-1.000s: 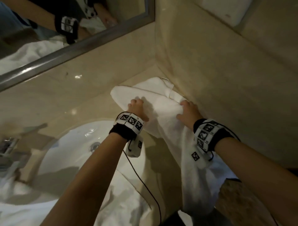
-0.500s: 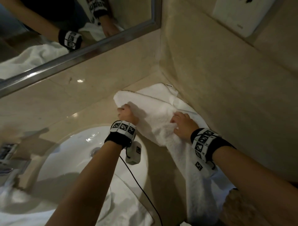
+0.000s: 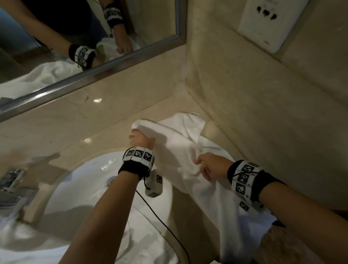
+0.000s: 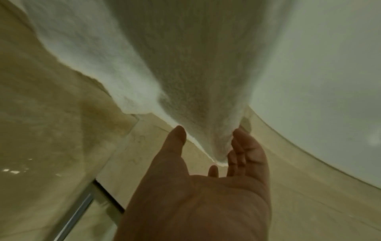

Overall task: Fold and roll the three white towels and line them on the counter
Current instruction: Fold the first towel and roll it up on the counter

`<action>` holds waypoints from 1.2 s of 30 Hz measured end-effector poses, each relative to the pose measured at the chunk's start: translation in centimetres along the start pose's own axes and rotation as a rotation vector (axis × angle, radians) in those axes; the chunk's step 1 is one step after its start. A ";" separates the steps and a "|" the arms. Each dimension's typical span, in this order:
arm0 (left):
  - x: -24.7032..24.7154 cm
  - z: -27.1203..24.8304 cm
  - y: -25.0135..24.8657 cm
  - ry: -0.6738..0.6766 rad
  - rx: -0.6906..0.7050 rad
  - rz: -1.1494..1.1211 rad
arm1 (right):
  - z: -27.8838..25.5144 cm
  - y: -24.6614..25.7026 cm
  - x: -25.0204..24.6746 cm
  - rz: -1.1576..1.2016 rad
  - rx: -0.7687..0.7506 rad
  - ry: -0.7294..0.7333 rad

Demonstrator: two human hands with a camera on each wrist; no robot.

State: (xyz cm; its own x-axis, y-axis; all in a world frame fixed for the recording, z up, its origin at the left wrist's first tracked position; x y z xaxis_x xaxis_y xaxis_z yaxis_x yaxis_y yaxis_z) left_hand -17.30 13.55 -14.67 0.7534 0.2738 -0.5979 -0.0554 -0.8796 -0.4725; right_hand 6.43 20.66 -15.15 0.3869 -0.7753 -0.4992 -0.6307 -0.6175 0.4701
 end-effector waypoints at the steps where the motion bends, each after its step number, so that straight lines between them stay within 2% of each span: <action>1: 0.0 -0.2 0.5 -0.022 0.005 0.014 | 0.0 0.1 0.3 -0.030 -0.005 0.047; 3: 0.2 -0.4 1.3 0.001 0.040 -0.004 | -0.1 0.8 0.8 -0.092 -0.030 0.115; 5: 0.6 -0.7 2.1 0.062 0.064 0.086 | -0.1 1.0 1.1 -0.074 -0.030 0.094; 10: 0.4 -2.0 4.5 0.080 0.081 0.415 | -0.1 0.6 -0.4 0.165 0.091 -0.219; 12: -0.3 -2.6 5.2 0.003 0.022 0.604 | 0.2 0.8 -1.4 0.196 0.151 -0.341; 14: -0.7 -2.8 4.8 -0.082 0.056 0.717 | 0.9 1.3 -2.1 0.192 0.183 -0.384; 15: -0.6 -2.8 4.4 -0.088 0.090 0.704 | 1.4 1.4 -2.2 0.189 0.190 -0.368; 17: -0.5 -2.7 4.2 -0.040 0.100 0.589 | 2.4 1.8 -2.0 0.148 0.183 -0.264; 20: -0.6 -2.3 4.8 0.087 -0.030 0.374 | 2.9 2.2 -1.5 -0.046 0.203 -0.138; 24: -0.6 -1.9 6.1 0.214 -0.123 0.148 | 3.3 2.4 -1.3 -0.277 0.255 -0.214; 28: 1.2 -1.7 9.7 0.378 -0.278 -0.319 | 3.8 2.0 -1.1 -0.269 0.347 -0.207; 32: 3.4 -1.7 12.2 0.536 -0.242 -0.600 | 4.1 2.3 -1.2 -0.298 0.349 -0.229; 36: 3.9 -1.2 12.6 0.514 -0.159 -0.793 | 3.8 2.4 -1.2 -0.303 0.339 -0.279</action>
State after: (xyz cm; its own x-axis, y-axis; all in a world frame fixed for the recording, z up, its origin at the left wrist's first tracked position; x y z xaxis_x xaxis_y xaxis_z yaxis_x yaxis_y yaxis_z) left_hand -14.30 3.05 -22.21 0.7307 0.6413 0.2340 0.6558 -0.5643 -0.5015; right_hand 1.91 20.62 -16.25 0.4208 -0.4752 -0.7727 -0.7185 -0.6946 0.0359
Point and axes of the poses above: each hand's wrist, its own z-axis towards the middle knuckle, its own x-axis out of the palm, y = z × x, the point moved 5 cm from there along z, towards the middle knuckle, and after that the axes turned 15 degrees about y, right-handed, at the moved point
